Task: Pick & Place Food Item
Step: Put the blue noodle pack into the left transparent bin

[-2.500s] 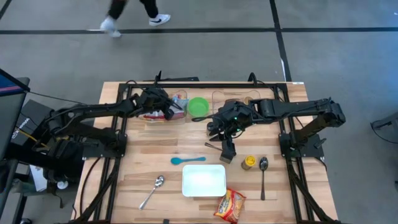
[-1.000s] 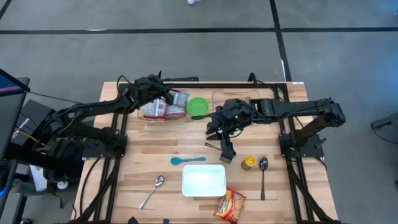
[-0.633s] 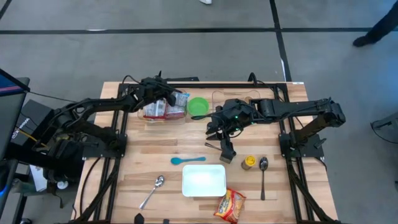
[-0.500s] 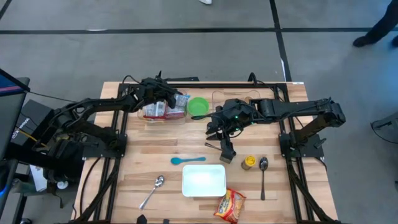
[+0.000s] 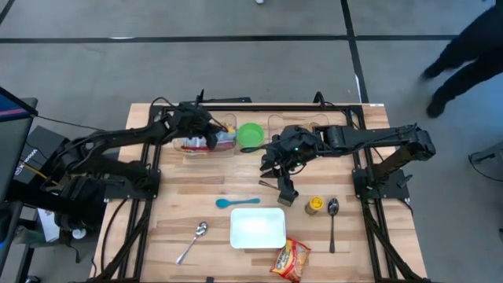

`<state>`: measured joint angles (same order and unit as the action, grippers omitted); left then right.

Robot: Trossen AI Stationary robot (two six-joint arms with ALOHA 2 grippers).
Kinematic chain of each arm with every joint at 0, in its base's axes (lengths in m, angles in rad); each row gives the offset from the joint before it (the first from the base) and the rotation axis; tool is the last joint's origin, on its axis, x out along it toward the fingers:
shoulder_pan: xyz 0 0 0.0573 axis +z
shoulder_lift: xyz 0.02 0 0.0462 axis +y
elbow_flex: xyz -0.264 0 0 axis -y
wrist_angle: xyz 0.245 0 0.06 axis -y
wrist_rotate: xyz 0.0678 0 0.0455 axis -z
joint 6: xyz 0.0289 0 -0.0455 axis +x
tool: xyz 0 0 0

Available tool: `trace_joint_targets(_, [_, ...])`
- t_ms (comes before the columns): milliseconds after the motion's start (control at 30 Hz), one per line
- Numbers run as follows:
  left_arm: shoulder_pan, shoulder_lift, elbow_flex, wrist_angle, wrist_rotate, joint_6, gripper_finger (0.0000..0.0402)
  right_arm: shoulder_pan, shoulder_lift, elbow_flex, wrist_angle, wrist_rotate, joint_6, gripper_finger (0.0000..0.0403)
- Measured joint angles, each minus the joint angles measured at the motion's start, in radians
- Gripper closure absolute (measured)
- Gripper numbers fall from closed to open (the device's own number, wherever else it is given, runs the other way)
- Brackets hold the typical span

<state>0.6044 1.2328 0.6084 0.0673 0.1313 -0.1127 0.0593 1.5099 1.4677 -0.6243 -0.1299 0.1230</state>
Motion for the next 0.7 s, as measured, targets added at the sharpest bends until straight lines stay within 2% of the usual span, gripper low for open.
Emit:
trace_joint_targets(133, [-0.021,-0.039,0.000,-0.090,-0.003,-0.001,0.0402,0.000,0.021,-0.001,0.000,0.000,0.000,0.0296])
trace_joint_targets(333, [-0.043,-0.035,0.000,-0.091,-0.091,-0.001,0.0402,0.000,0.055,-0.003,-0.016,-0.003,-0.001,0.0296])
trace_joint_targets(700, [-0.049,-0.035,0.000,-0.237,-0.096,-0.021,0.0401,0.000,0.074,0.000,-0.022,-0.003,-0.003,0.0296])
